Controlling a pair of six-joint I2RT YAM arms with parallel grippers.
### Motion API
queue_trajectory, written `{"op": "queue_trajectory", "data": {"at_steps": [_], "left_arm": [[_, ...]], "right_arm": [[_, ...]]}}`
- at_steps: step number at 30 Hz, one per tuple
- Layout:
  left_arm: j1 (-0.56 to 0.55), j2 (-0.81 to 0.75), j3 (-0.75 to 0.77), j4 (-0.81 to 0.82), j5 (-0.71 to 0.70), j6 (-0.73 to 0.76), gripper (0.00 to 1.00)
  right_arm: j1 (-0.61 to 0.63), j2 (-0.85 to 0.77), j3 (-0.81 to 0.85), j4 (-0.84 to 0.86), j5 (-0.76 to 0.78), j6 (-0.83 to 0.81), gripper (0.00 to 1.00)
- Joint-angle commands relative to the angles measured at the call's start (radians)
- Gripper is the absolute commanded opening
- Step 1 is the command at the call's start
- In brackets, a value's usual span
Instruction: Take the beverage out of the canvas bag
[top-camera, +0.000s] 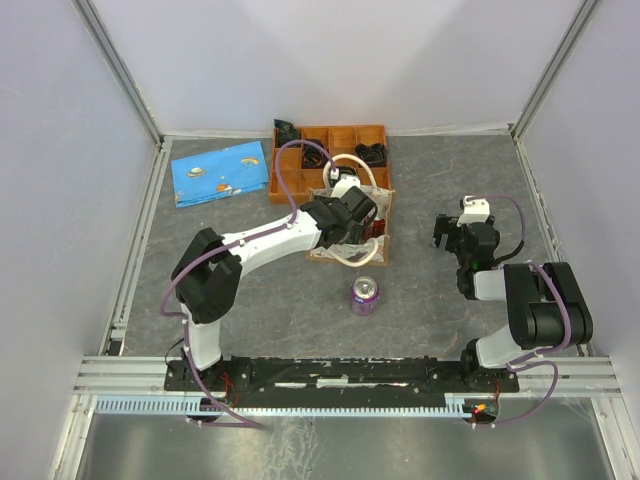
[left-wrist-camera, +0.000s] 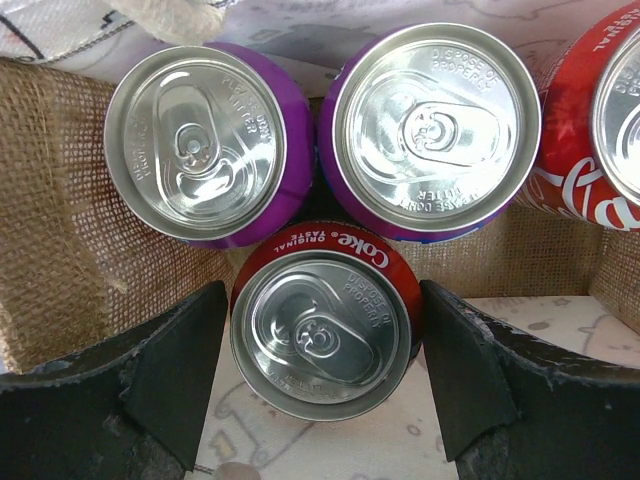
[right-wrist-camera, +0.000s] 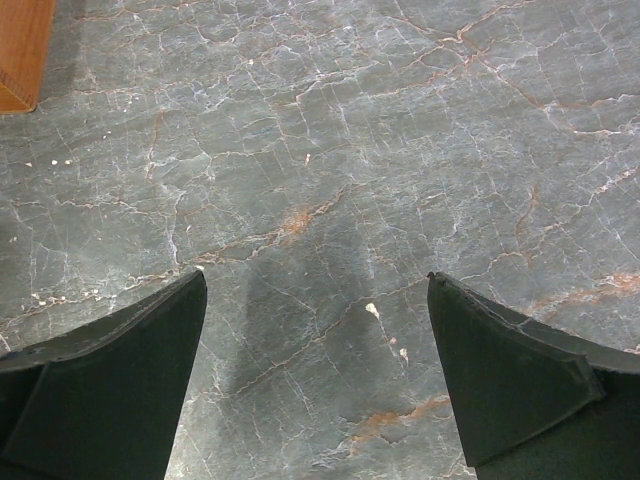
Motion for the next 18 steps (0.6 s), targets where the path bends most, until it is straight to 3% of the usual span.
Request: {"op": "queue_trajectory", "data": {"at_steps": [1,8,11,15,18], "left_arm": [[0.033,0.028,0.008,-0.076,-0.038,-0.025,0.83],[0.034,0.039,0.051,-0.067,-0.097,0.004,0.81],[0.035,0.053,0.071,-0.071,-0.104,0.021,0.74],[0.033,0.066,0.075,-0.080,-0.098,0.029,0.47],[0.033,0.071,0.074,-0.096,-0.079,0.034,0.15]], "right_arm": [[0.006,-0.004,0.029,0.021,0.011,-0.016,0.99],[0.007,-0.004,0.029,0.022,0.011,-0.017,0.99],[0.007,-0.003,0.029,0.021,0.011,-0.016,0.99],[0.007,-0.004,0.029,0.021,0.011,-0.017,0.99],[0.007,-0.004,0.028,0.021,0.011,-0.016,0.99]]}}
